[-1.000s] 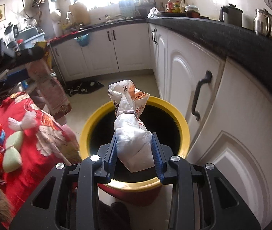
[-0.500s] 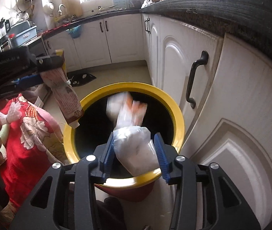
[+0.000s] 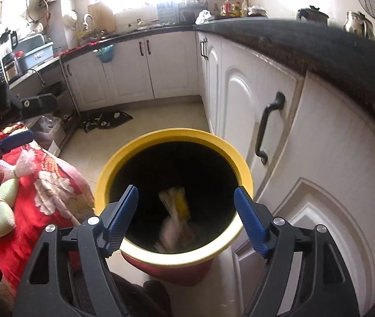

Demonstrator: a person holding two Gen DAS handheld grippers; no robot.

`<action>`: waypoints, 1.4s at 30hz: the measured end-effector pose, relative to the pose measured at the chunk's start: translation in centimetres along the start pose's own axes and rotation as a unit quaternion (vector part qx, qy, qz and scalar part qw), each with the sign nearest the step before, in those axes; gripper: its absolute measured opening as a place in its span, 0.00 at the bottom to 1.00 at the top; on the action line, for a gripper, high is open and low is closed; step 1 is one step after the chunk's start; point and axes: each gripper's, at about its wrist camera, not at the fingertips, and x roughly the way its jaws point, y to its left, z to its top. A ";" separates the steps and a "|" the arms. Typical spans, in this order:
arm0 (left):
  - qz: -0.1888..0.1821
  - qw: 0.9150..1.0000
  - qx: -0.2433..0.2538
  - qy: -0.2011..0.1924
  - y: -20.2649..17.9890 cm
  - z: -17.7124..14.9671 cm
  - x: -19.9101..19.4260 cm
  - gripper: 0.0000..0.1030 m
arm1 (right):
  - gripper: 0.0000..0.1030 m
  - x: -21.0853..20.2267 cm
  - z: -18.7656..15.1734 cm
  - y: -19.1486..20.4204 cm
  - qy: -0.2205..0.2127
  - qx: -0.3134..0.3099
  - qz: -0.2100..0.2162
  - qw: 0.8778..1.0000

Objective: Collect trash
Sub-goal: 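Open the left tool and right tool to drop both items into the bin, then move both tools back toward the remaining items on the bedspread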

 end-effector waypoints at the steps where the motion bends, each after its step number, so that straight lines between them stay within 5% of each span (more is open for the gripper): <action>1: 0.003 1.000 0.000 -0.003 0.2 0.0 -0.4 0.90 | 0.74 -0.3 0.1 0.2 -0.005 -0.001 0.003 1.000; 23: 0.087 0.992 -0.019 -0.091 6.1 -1.2 -11.9 0.90 | 0.80 -5.7 1.9 6.9 -0.060 -0.041 0.101 0.992; 42: 0.147 0.978 -0.069 -0.128 12.4 -2.9 -18.0 0.90 | 0.80 -7.9 2.3 15.5 -0.063 -0.111 0.197 0.972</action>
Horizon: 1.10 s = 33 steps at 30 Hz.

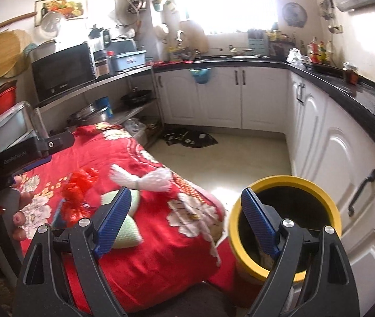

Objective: Collect trash
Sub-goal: 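Move both tools back toward the remaining items on the bedspread, then grasp the red plastic bag with the left tool while the right tool grasps the white knotted strip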

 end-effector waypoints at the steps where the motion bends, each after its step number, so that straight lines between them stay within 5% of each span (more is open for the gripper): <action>1: 0.003 1.000 -0.002 0.000 0.4 -0.1 -0.2 0.90 | 0.80 0.2 0.2 0.4 0.000 -0.003 0.005 1.000; 19: 0.045 0.998 -0.002 0.046 5.8 -2.8 -0.7 0.90 | 0.85 5.4 1.5 3.5 0.045 -0.032 0.050 0.997; 33: 0.053 0.993 0.010 0.109 5.4 -4.6 3.3 0.90 | 0.85 14.0 2.0 2.6 0.107 -0.019 0.054 0.993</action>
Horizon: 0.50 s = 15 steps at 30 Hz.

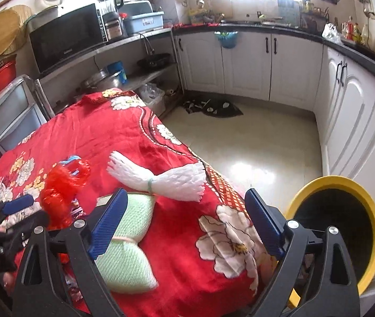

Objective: Collect trash
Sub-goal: 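Grasp the red plastic bag with the left tool while the right tool grasps the white knotted strip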

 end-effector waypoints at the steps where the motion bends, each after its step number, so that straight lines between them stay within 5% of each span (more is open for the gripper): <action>1: 0.003 1.000 0.000 0.004 0.0 0.0 0.3 0.90 | 0.85 0.7 0.2 -0.1 0.005 0.002 0.000 1.000; 8: 0.017 1.000 0.000 0.024 0.6 -0.1 1.7 0.71 | 0.81 5.3 1.1 -0.8 0.041 0.021 0.016 0.999; 15: 0.017 0.999 0.005 0.037 1.2 -0.3 2.2 0.54 | 0.42 7.4 1.0 -1.0 0.073 0.031 0.057 0.995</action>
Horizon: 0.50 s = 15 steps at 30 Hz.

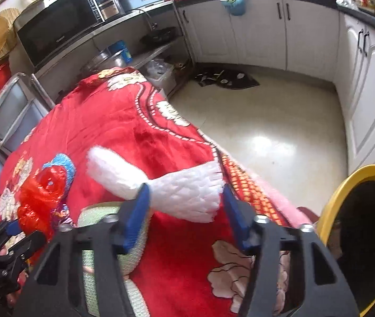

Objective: Collect trash
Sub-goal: 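Grasp the red plastic bag with the left tool while the right tool grasps the white knotted strip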

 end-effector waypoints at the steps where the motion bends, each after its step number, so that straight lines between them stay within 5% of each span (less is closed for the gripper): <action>1: -0.002 1.000 0.001 0.001 0.0 0.0 0.0 0.53 | 0.38 -0.1 -0.1 0.0 -0.001 -0.001 0.005 1.000; 6: -0.018 1.000 -0.003 0.006 0.3 -0.1 0.2 0.35 | 0.14 -1.0 -0.7 0.6 -0.014 -0.006 0.017 1.000; 15: -0.048 0.999 -0.020 -0.006 1.0 0.1 -1.4 0.30 | 0.11 -4.7 -0.7 1.7 -0.069 -0.022 0.021 0.997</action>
